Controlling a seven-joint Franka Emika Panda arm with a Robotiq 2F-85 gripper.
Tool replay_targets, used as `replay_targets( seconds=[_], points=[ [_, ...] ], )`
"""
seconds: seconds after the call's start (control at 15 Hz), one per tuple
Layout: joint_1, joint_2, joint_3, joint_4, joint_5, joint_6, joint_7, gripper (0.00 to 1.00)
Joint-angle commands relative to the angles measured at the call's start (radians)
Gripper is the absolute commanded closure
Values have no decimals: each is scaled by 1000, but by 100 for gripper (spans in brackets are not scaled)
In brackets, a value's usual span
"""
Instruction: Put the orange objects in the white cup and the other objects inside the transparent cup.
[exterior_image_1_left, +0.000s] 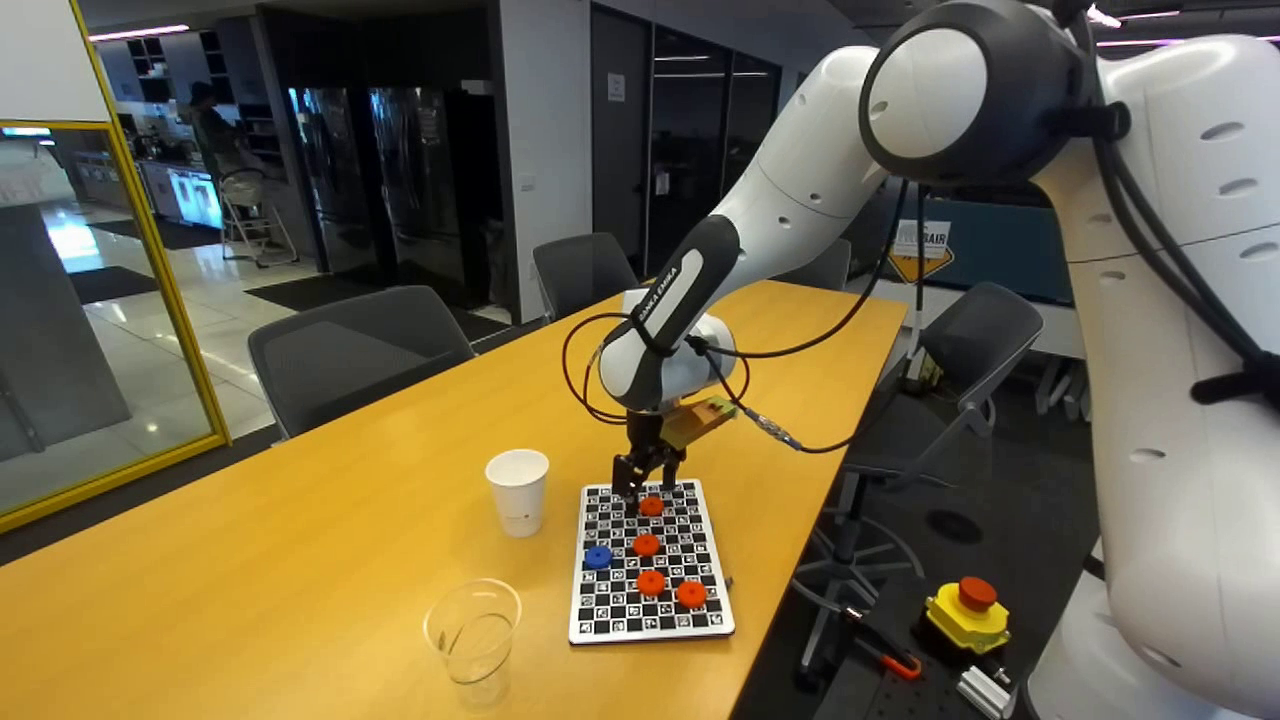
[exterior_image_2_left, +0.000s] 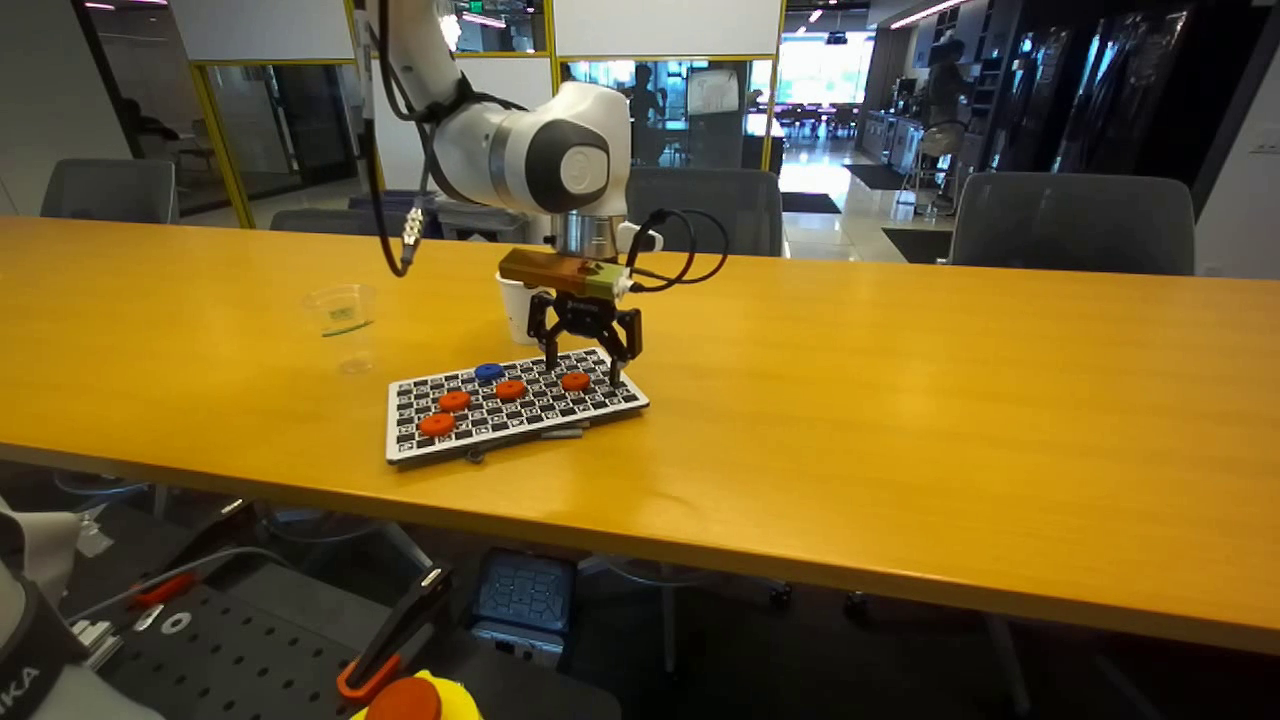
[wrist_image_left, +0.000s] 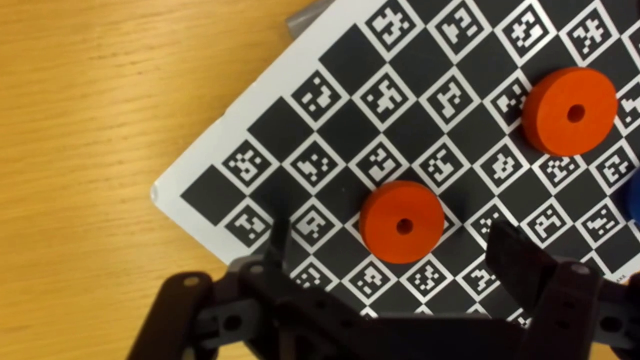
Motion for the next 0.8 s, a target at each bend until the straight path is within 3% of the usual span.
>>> replay_targets(
  seconds=[0.0, 0.33, 0.4, 0.47, 0.73],
  points=[
    [-5, 3, 7, 11, -17, 24, 49, 0],
    [9, -11, -2, -9, -39, 36, 90, 0],
    [9, -12, -1, -9, -41, 34, 93, 25],
    [12, -14, -3, -11, -46, 32, 102, 26],
    [22, -30, -6, -22, -61, 23, 136, 58]
  ],
)
